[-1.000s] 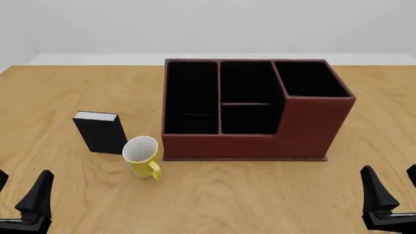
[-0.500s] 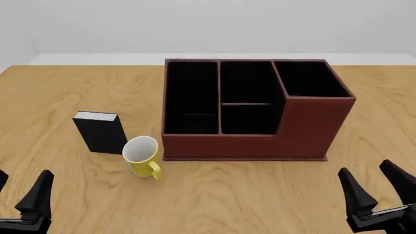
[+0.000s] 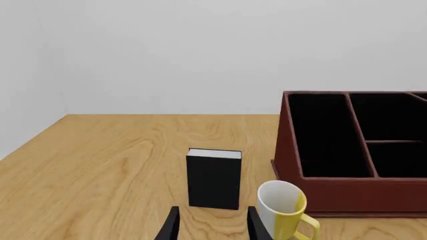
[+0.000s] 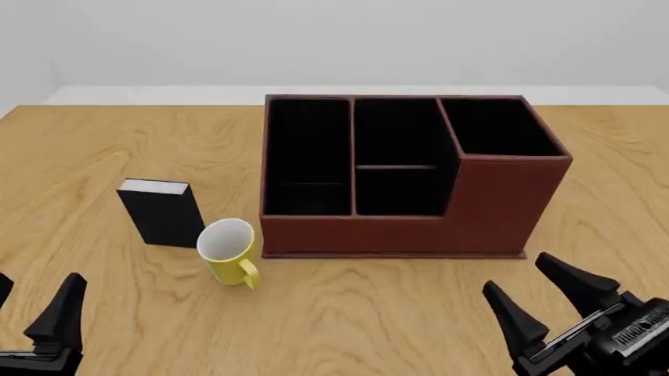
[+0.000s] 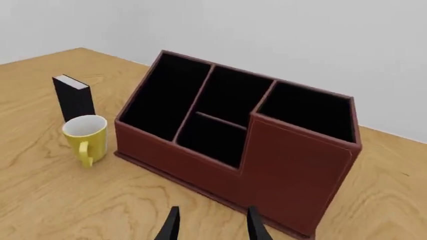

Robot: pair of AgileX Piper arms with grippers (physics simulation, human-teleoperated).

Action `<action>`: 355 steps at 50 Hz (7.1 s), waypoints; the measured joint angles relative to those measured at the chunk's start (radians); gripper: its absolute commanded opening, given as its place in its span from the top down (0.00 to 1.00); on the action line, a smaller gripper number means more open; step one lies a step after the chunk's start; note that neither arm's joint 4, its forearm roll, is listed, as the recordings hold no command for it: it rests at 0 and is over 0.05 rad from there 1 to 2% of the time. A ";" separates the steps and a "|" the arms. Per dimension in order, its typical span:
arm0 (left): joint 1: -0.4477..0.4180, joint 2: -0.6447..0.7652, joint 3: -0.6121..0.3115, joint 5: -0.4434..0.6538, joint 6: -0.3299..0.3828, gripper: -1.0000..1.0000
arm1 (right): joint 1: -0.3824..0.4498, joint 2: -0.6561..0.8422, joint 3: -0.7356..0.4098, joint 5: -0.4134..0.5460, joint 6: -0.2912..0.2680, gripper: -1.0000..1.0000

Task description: Pick up the yellow and white mug and place it to the right of the caddy.

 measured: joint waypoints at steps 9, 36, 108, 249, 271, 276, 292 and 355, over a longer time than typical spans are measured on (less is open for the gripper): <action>0.000 0.000 0.000 0.000 0.000 0.00 | 0.075 0.195 0.000 -0.181 -0.002 0.00; 0.000 0.000 0.000 0.000 0.000 0.00 | 0.216 0.639 0.000 -0.594 -0.025 0.00; 0.000 0.000 0.000 0.000 0.000 0.00 | 0.416 0.938 -0.115 -0.799 -0.016 0.00; 0.000 0.000 0.000 0.000 0.000 0.00 | 0.529 1.362 -0.578 -0.666 -0.062 0.00; 0.000 0.000 0.000 0.000 0.000 0.00 | 0.533 1.403 -0.631 -0.647 -0.061 0.00; 0.000 0.000 0.000 0.000 0.000 0.00 | 0.533 1.410 -0.641 -0.641 -0.059 0.00; 0.000 0.000 0.000 0.000 0.000 0.00 | 0.531 1.432 -0.669 -0.628 -0.056 0.00; 0.000 0.000 0.000 0.000 0.000 0.00 | 0.511 1.521 -0.784 -0.581 -0.058 0.00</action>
